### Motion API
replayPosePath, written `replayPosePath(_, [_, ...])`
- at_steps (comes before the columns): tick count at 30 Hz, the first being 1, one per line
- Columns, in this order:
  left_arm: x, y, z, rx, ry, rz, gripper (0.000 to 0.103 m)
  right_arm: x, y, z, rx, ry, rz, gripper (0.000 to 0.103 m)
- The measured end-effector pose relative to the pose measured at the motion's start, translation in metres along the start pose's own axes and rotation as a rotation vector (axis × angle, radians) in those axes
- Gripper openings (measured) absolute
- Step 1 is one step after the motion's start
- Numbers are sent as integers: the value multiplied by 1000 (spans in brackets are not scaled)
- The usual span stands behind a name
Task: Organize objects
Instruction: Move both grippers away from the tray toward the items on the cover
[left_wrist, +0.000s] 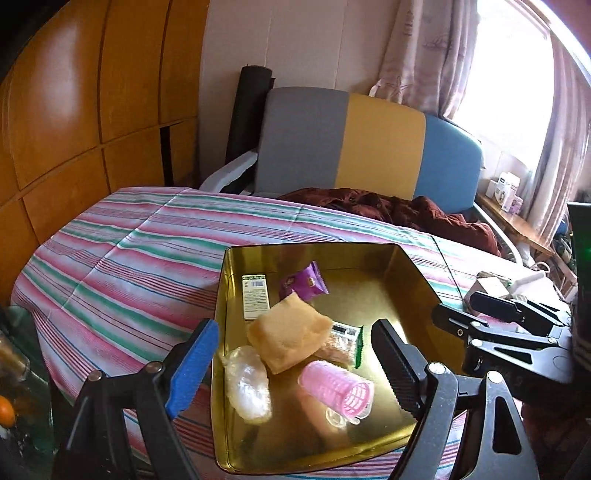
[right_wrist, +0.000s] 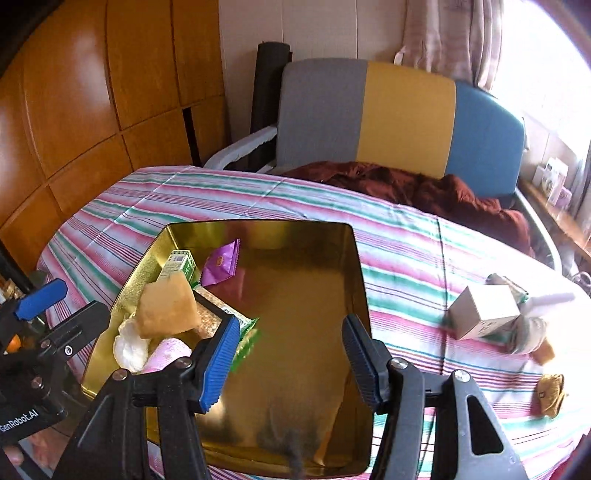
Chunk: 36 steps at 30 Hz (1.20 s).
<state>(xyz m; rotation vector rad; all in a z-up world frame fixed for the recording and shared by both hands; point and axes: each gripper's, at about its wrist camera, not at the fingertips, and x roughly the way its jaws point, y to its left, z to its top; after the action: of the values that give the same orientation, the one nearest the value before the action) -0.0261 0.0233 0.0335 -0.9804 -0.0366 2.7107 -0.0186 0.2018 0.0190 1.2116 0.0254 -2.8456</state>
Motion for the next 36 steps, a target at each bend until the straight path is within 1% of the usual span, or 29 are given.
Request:
replayPosePath(4, [-2, -7, 1, 21, 0, -5, 85, -3, -3, -4, -14, -2, -7, 59])
replayPosePath(9, [-7, -18, 1, 54, -12, -27, 85, -4, -24, -9, 28, 3, -28, 61])
replayPosePath(12, [-6, -27, 1, 71, -9, -58, 85, -4, -41, -13, 62, 17, -45, 61])
replayPosePath(16, [-6, -44, 1, 108, -4, -119, 85, -4, -72, -18, 121, 42, -74, 61])
replayPosePath(21, [0, -69, 1, 167, 24, -183, 85, -9, -124, -20, 206, 69, -124, 61])
replayPosePath(23, [3, -82, 0, 193, 37, -208, 85, -16, -151, -20, 243, 67, -162, 61])
replayPosePath(26, [6, -99, -2, 235, 51, -241, 87, -28, -190, -18, 296, 49, -212, 61])
replayPosePath(29, [11, -116, -4, 274, 70, -272, 88, -45, -235, -13, 363, 6, -284, 61])
replayPosePath(31, [12, -126, -5, 297, 76, -284, 88, -53, -267, -11, 411, -20, -328, 64])
replayPosePath(32, [13, -130, -4, 306, 77, -289, 88, -56, -283, -11, 437, -32, -345, 73])
replayPosePath(33, [14, -135, -3, 315, 79, -294, 88, -58, -299, -11, 467, -43, -360, 77])
replayPosePath(34, [16, -141, -2, 328, 82, -297, 88, -58, -313, -11, 496, -50, -368, 77])
replayPosePath(36, [18, -149, -1, 343, 85, -299, 88, -56, -344, -10, 564, -65, -355, 77])
